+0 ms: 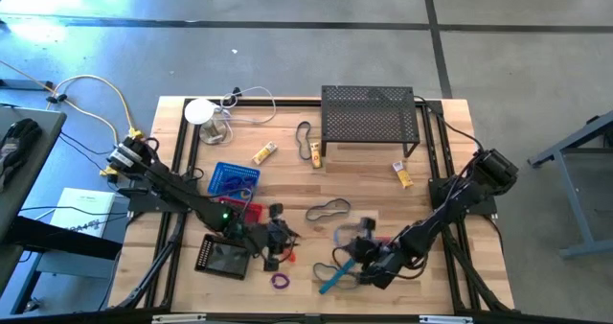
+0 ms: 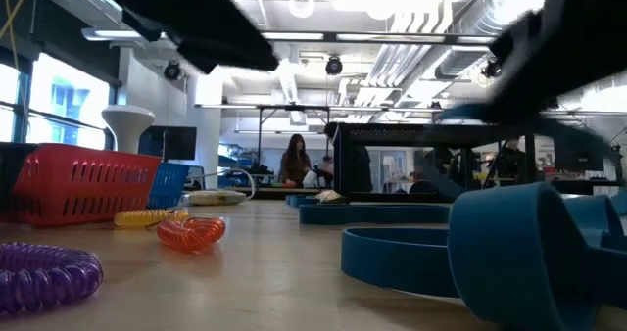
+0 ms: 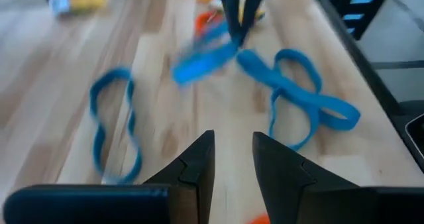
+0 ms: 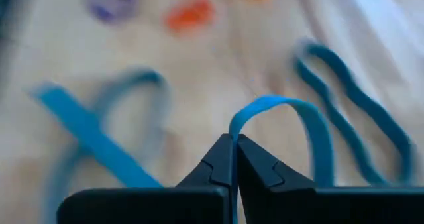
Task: Pick & Place Office Desk Supplies
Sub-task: Put the blue rubber band into the bin
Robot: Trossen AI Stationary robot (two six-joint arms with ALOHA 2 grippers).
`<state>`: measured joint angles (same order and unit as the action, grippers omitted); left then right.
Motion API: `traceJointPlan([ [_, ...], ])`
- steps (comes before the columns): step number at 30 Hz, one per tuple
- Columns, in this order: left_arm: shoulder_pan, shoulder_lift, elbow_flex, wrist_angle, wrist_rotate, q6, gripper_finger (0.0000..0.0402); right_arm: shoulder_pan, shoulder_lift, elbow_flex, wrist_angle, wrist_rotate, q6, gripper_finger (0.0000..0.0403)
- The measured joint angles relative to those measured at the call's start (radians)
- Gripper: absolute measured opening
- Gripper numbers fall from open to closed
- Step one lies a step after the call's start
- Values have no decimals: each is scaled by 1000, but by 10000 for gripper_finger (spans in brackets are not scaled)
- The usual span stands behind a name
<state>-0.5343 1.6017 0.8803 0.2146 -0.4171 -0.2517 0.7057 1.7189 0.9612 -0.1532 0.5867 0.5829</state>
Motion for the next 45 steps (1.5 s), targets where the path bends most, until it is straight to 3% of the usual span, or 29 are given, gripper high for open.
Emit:
traceJointPlan([
  [5, -19, 79, 0, 214, -3, 208, 97, -9, 0, 2, 223, -140, -144, 3],
  [9, -33, 163, 0, 391, -7, 363, 97, -15, 0, 2, 258, -141, -168, 3],
  [15, -60, 266, 0, 593, -118, 517, 100, -21, 4, 2, 259, -141, -169, 3],
  [20, -61, 282, 0, 609, -133, 469, 129, -29, 4, 2, 260, -144, -169, 3],
  [28, -55, 282, 1, 617, -55, 383, 175, -48, 4, 2, 263, -141, -170, 3],
  [45, -14, 282, 1, 617, -78, 393, 179, -84, 4, 2, 345, -218, -241, 3],
])
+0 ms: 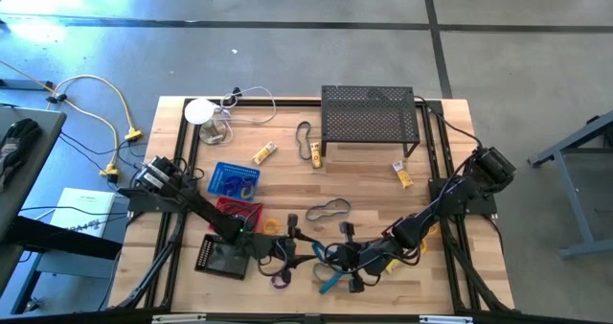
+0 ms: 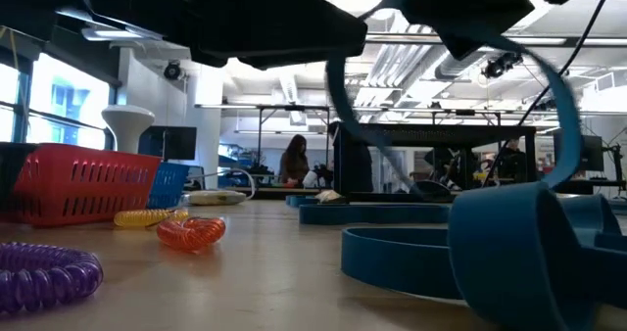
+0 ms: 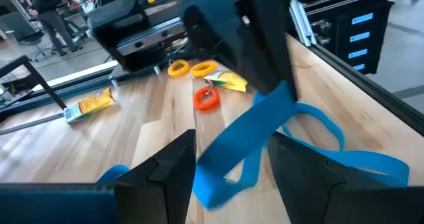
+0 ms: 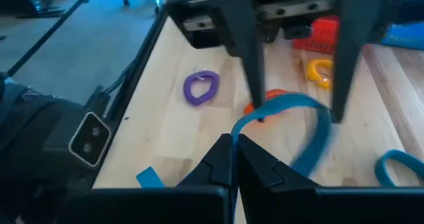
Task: Pick & Place Office Desk Supplies
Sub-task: Put the blue rubber band into the bin
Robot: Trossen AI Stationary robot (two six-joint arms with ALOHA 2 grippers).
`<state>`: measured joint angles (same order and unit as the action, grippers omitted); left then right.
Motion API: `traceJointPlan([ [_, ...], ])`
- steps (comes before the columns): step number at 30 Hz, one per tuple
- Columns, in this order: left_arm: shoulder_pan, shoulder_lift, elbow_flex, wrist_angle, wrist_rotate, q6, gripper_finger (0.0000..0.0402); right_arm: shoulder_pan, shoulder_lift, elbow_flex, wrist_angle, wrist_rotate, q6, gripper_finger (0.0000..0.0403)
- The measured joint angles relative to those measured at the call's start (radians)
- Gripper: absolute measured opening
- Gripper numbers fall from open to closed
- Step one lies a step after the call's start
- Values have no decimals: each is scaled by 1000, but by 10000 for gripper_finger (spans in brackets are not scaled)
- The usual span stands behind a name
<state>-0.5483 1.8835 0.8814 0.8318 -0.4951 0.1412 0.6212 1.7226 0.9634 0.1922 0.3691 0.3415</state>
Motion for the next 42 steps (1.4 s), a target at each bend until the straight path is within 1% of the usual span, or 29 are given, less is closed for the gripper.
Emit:
traceJointPlan([
  [6, 5, 0, 0, -4, 1, 0, 179, 0, 0, 0, 0, -4, -3, 3],
  [9, 5, 0, 0, -14, 21, 0, 179, 0, 0, 0, 0, -5, -3, 3],
  [13, 15, 0, 0, -31, 140, 6, 179, -3, 0, 0, 0, -5, -2, 3],
  [15, 21, 0, 0, -31, 176, 17, 179, -6, 0, 0, -3, -7, 2, 3],
  [25, 29, 0, 0, -49, 177, 16, 176, -6, 0, 0, -20, -7, 5, 3],
  [28, 29, 0, 0, -58, 177, 16, 159, -6, 0, 0, -34, -7, 23, 3],
  [31, 29, 0, 0, -68, 177, 16, 131, -6, 0, 0, -47, -6, 32, 3],
  [39, 28, 0, 0, -82, 178, 14, 42, -6, 0, 0, -56, -4, 32, 3],
  [41, 29, 0, 0, -93, 177, -2, 15, -7, 0, 0, -55, -3, 52, 3],
  [42, 29, 0, 0, -99, 177, -11, 9, -7, 0, 0, -55, -2, 66, 3],
])
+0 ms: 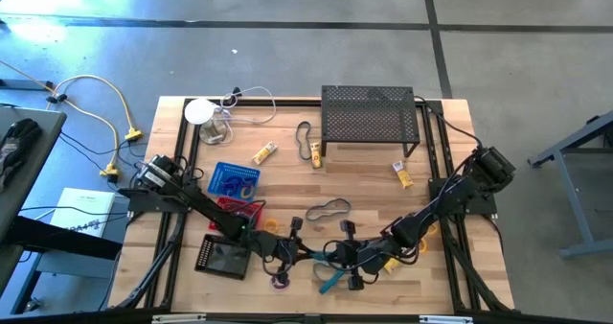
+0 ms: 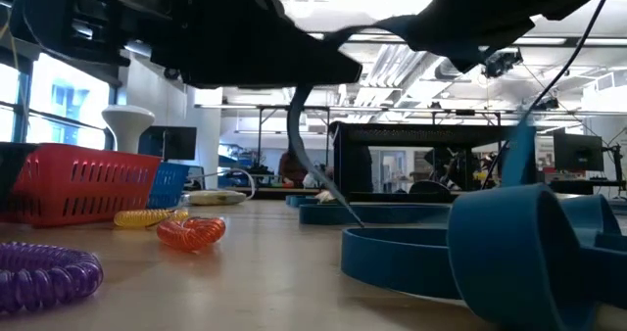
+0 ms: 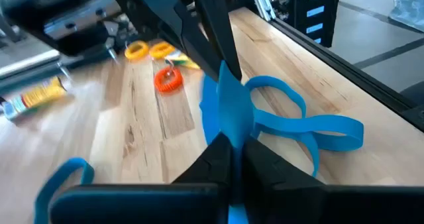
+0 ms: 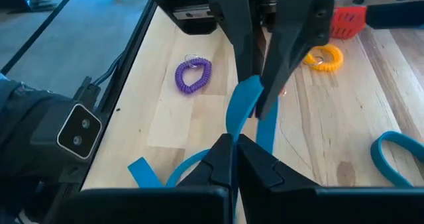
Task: Pick & Place Office Desk Supplies
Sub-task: Put the blue rubber band into the bin
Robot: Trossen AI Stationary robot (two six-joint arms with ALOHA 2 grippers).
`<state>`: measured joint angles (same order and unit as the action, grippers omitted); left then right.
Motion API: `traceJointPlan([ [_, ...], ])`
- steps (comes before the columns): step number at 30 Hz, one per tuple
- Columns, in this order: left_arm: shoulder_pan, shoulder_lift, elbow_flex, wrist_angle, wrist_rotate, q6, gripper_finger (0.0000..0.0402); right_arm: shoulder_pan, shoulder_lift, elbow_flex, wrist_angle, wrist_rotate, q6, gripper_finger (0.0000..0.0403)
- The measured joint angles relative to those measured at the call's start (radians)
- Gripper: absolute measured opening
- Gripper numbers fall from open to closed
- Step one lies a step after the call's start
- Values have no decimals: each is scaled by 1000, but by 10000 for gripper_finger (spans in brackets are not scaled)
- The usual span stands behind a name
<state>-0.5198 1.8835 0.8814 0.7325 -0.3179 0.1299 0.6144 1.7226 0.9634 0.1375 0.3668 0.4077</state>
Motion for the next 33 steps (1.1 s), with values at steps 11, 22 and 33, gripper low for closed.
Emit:
traceJointPlan([
  [11, 0, -18, 0, -39, -31, -38, 2, 13, 0, 0, 11, 4, 19, 32],
  [22, -6, -184, 0, -366, -74, -329, 2, 56, 1, 0, 157, 50, -103, 213],
  [33, -116, -624, 0, -983, -299, -839, 1, 67, 1, 0, 152, 61, -118, 246],
])
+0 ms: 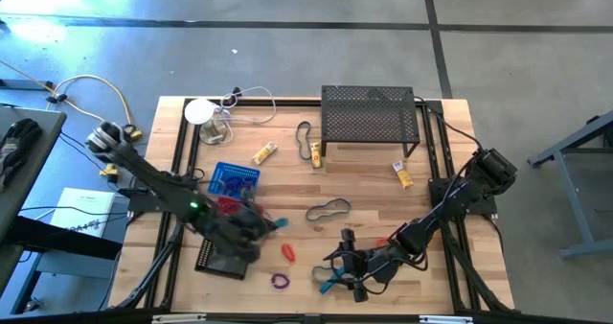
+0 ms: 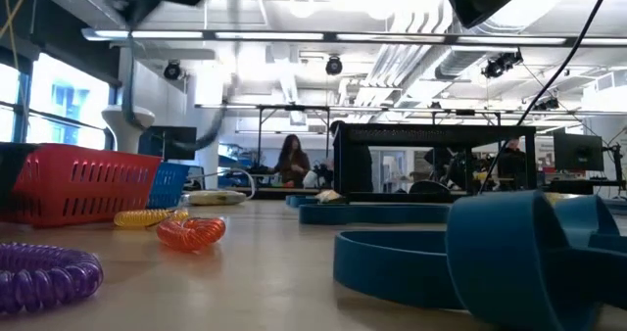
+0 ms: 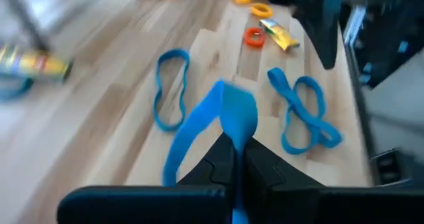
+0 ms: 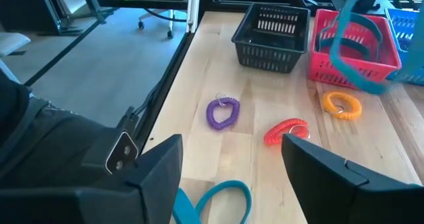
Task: Pick & Place Office Desk Supplies
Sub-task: Put the blue rubber band into the bin
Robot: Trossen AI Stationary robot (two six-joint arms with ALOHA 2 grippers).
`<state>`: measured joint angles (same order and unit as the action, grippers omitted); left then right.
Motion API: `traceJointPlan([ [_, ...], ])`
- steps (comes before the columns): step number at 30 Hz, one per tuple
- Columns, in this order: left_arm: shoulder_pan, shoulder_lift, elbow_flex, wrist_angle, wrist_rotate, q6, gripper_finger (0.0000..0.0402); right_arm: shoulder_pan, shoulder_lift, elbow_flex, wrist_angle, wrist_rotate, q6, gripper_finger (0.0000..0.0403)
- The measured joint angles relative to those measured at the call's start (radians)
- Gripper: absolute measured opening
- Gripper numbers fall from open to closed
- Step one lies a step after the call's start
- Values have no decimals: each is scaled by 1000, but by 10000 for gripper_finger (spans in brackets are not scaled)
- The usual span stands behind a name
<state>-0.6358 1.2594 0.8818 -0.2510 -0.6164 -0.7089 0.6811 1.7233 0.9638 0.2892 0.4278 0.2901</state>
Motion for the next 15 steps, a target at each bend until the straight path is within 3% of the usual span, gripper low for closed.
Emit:
traceJointPlan([
  [3, -30, -102, 0, -135, -15, -206, 1, 0, 0, 0, -9, 0, 2, 246],
  [7, -59, -190, 0, -270, -26, -291, 1, 0, 0, 0, -30, 0, 29, 246],
  [15, -82, -223, 0, -526, -74, -563, 1, 0, 0, 0, -49, 0, 49, 246],
])
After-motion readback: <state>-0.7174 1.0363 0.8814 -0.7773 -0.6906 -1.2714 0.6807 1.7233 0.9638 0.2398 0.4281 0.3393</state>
